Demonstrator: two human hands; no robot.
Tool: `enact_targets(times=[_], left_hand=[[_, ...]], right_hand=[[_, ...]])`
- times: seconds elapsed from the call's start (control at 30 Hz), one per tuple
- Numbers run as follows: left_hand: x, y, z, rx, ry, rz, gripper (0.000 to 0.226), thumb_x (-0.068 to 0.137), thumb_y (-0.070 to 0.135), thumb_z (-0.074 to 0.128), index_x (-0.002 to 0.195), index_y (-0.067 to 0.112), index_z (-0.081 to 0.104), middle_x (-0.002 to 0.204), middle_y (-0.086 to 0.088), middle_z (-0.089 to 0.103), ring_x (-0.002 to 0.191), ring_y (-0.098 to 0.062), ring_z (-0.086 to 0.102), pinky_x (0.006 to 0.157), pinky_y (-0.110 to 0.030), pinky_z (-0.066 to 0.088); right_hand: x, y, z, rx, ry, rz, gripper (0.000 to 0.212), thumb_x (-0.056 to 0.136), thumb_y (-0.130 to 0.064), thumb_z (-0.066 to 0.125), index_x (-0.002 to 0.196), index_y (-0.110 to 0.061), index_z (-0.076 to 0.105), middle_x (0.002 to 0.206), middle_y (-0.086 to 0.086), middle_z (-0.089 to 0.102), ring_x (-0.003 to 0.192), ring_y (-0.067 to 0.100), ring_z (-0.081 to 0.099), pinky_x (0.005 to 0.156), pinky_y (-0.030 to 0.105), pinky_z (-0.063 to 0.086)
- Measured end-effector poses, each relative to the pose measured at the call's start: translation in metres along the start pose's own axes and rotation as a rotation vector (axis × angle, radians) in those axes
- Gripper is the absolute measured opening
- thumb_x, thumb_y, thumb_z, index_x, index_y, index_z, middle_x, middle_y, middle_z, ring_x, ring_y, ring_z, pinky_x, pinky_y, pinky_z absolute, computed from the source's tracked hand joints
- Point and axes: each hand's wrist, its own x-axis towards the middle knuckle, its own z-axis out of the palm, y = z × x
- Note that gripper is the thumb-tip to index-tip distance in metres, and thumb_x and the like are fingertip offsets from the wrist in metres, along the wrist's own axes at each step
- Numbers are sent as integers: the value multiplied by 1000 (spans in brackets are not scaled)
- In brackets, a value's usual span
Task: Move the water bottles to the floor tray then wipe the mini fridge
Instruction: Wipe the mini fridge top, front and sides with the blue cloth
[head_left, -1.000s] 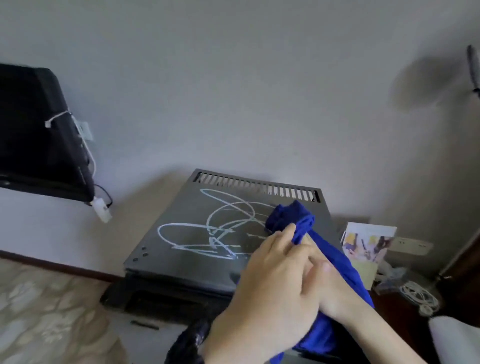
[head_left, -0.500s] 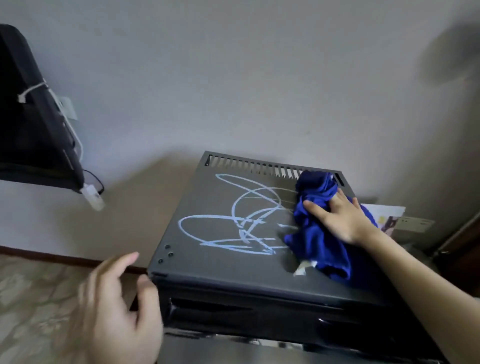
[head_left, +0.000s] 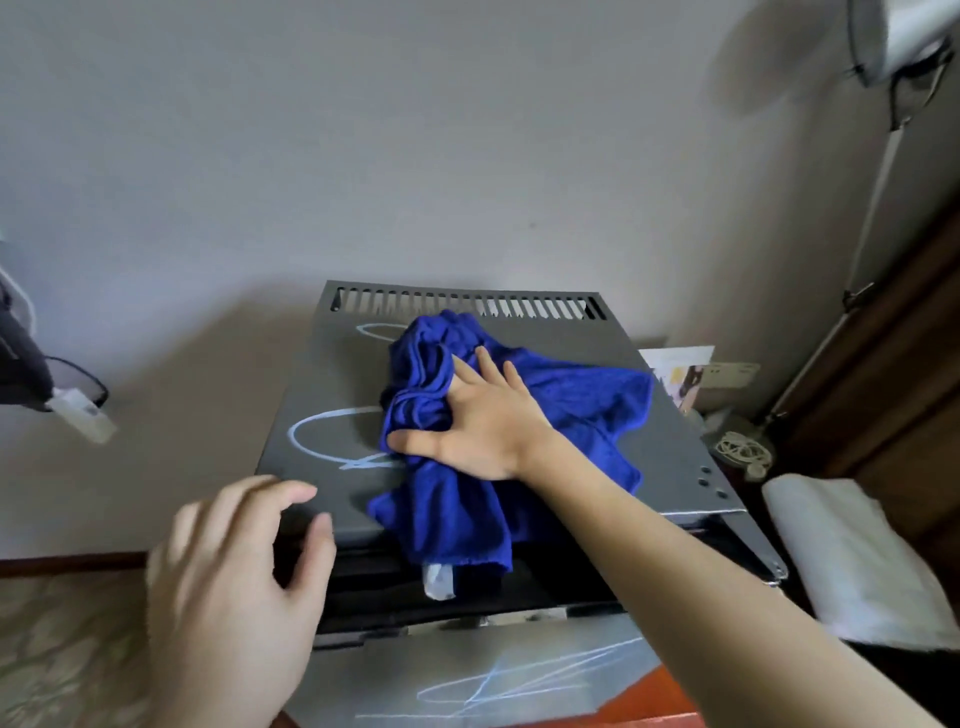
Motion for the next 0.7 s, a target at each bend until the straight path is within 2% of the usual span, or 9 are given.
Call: enact_targets(times=[0.13, 0.3, 0.4, 0.53, 0.63, 0.7], left_hand=[[3, 0, 0, -4, -23, -7, 37, 84, 41, 49, 101, 13, 66, 95, -7, 68, 87, -37, 55, 85, -45, 40], [-1, -1, 0, 2, 32, 10, 35, 88, 34, 48, 106, 8, 63, 97, -10, 62, 95, -34, 53, 93, -43, 33], [-4, -2, 2, 3, 15, -15, 31, 90, 35, 46, 105, 12, 62, 101, -8, 59, 96, -37, 50, 93, -42, 34], [-5, -3, 2, -40, 8, -41, 30, 90, 33, 43, 104, 13, 61, 103, -6, 57, 95, -32, 45, 91, -38, 35], [-4, -6, 3, -75, -7, -44, 25, 89, 28, 45, 103, 13, 60, 104, -5, 57, 97, -29, 46, 90, -34, 34], [-4, -9, 4, -116, -11, -55, 23, 89, 25, 45, 103, 12, 58, 104, -6, 58, 97, -29, 47, 89, -34, 35]], right_hand=[[-22, -12, 5, 54, 9, -26, 89, 79, -78, 52, 155, -47, 16, 167, -14, 8, 155, 28, -6, 123, 49, -6], [-49, 34, -10, 96, 28, 17, 79, 84, -72, 52, 153, -46, 23, 165, -15, 17, 155, 21, 2, 123, 46, -4], [-59, 73, -25, 87, 75, 99, 75, 85, -70, 51, 151, -42, 30, 164, -13, 23, 154, 21, 8, 124, 48, 2], [-66, 103, -33, 55, 142, 237, 81, 77, -78, 46, 147, -39, 38, 159, -11, 33, 152, 23, 17, 122, 53, 10], [-65, 102, -32, 23, 161, 329, 72, 84, -71, 50, 147, -37, 40, 159, -9, 34, 153, 25, 15, 121, 55, 10], [-60, 88, -29, 2, 138, 382, 74, 85, -73, 46, 149, -36, 38, 162, -10, 28, 154, 28, 10, 121, 57, 6]])
